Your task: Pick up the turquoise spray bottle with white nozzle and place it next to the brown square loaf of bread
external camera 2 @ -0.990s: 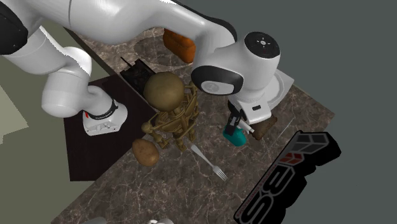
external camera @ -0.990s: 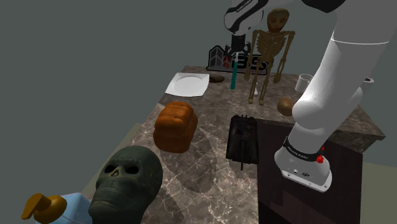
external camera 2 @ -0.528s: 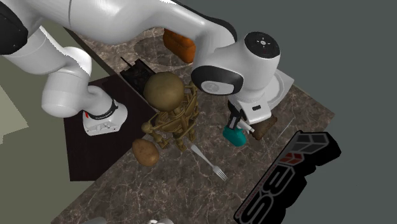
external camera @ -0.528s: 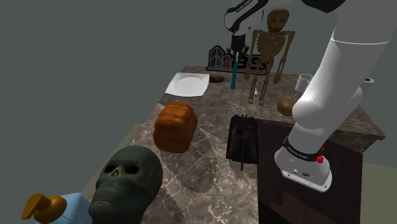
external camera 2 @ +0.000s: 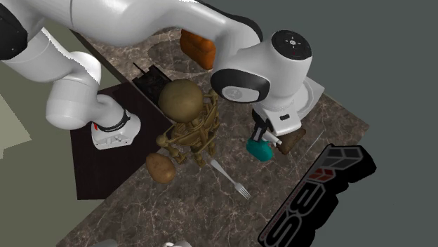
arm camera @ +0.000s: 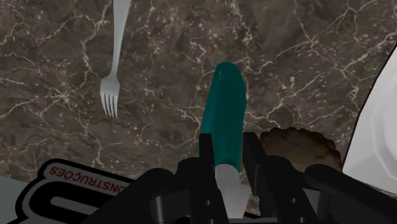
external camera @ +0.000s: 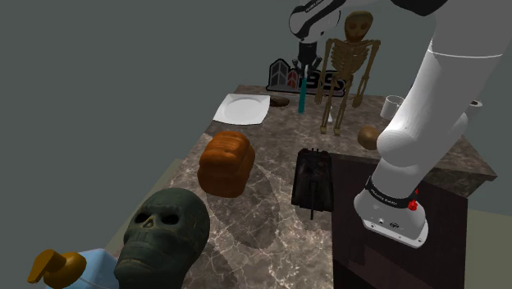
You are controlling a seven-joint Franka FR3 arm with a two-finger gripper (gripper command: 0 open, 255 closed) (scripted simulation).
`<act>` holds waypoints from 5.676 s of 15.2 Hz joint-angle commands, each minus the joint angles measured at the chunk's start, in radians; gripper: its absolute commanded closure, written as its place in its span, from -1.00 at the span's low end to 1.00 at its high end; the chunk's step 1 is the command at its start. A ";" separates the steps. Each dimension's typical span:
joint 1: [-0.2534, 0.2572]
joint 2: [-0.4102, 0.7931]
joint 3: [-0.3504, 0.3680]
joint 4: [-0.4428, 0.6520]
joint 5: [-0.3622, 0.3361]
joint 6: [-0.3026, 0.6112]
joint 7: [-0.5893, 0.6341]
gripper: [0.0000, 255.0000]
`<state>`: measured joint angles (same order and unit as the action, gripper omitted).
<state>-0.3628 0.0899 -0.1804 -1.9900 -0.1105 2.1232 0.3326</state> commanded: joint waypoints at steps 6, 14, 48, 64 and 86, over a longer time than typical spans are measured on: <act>0.002 -0.029 0.001 0.061 -0.001 -0.089 -0.005 1.00; 0.004 -0.049 0.002 0.144 0.000 -0.192 -0.014 1.00; -0.002 0.039 -0.001 0.720 0.023 -0.679 -0.070 1.00; 0.103 0.024 0.063 0.837 0.003 -0.827 0.079 1.00; 0.428 0.119 0.310 0.989 -0.042 -0.950 0.622 1.00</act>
<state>0.0488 0.1907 0.1201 -1.0286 -0.1482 1.1855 0.9311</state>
